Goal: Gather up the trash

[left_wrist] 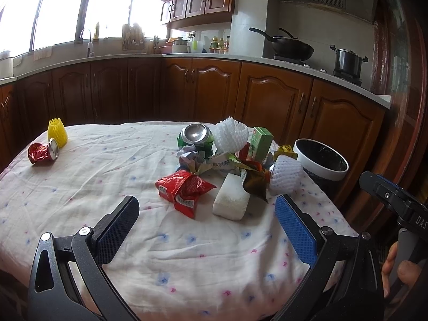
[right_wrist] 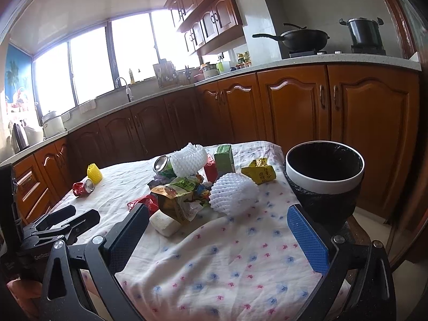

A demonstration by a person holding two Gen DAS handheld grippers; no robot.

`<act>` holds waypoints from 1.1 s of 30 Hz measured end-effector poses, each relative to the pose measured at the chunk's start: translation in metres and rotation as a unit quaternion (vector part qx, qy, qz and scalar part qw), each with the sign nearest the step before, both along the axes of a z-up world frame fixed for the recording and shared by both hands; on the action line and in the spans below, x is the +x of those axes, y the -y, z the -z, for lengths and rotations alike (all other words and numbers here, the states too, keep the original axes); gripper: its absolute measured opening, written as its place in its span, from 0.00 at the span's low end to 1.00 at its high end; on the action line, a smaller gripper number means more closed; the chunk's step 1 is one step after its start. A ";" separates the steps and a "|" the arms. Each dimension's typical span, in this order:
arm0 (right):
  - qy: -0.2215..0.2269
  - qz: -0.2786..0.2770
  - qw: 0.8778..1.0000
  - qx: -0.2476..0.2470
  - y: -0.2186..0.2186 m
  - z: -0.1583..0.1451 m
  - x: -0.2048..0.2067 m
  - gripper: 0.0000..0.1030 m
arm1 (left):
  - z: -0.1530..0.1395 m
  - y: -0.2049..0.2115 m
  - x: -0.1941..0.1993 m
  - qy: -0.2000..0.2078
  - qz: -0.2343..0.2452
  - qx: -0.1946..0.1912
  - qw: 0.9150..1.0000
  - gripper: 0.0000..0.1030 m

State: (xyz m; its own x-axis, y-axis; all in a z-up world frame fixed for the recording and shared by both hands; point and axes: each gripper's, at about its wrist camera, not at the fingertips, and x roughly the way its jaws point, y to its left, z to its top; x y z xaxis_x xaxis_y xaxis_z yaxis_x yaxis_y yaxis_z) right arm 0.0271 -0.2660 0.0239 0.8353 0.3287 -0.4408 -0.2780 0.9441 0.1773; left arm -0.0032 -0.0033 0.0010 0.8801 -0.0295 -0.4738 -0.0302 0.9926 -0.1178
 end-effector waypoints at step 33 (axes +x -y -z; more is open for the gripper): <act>-0.009 -0.004 1.000 0.009 0.002 0.004 0.004 1.00 | 0.011 0.000 0.010 -0.011 0.004 0.001 1.000 1.00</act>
